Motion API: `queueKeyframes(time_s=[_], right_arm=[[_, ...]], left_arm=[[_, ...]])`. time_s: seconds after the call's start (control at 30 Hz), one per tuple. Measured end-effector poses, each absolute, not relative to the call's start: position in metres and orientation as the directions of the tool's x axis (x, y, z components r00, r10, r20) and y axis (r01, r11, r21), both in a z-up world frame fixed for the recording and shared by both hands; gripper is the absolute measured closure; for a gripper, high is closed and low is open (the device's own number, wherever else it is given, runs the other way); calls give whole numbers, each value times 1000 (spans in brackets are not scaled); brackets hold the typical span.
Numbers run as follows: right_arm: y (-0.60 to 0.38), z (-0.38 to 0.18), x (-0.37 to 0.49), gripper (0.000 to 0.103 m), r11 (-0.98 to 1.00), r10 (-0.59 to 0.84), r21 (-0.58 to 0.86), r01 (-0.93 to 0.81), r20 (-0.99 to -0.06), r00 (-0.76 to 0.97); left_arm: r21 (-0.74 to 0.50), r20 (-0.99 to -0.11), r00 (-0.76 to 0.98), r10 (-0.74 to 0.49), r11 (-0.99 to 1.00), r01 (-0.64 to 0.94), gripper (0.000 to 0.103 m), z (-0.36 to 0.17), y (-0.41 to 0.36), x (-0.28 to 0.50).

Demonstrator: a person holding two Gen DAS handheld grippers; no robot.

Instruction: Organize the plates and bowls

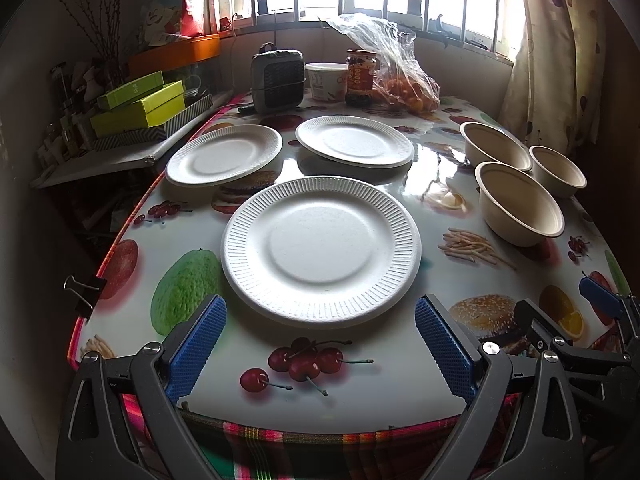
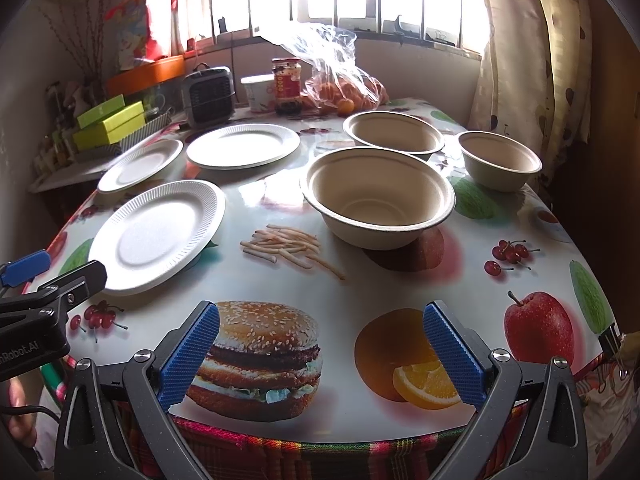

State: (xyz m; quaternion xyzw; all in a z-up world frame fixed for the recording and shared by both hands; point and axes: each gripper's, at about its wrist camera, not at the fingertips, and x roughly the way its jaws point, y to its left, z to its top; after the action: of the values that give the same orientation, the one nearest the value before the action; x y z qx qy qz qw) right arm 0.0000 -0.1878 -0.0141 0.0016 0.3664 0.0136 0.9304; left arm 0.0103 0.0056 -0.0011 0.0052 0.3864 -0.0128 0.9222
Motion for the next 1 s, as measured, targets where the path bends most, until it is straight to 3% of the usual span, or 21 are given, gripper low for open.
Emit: queueKeyframes(time_s=[0.5,0.73,1.0], right_arm=[[-183,11,8,0,997,70,12,-81,-632,772],[-167,46,33,0,990,119,11,-139,-579,807],[-137,73,81,0,972,200,14,-236,-580,790]], left_arm=[[-9,-671,741,-25,1000,26,7,22,27,17],[-60,-645,764,11,996,-65,7,45,74,34],[-68,-648,759,63,988,-141,7,57,123,60]])
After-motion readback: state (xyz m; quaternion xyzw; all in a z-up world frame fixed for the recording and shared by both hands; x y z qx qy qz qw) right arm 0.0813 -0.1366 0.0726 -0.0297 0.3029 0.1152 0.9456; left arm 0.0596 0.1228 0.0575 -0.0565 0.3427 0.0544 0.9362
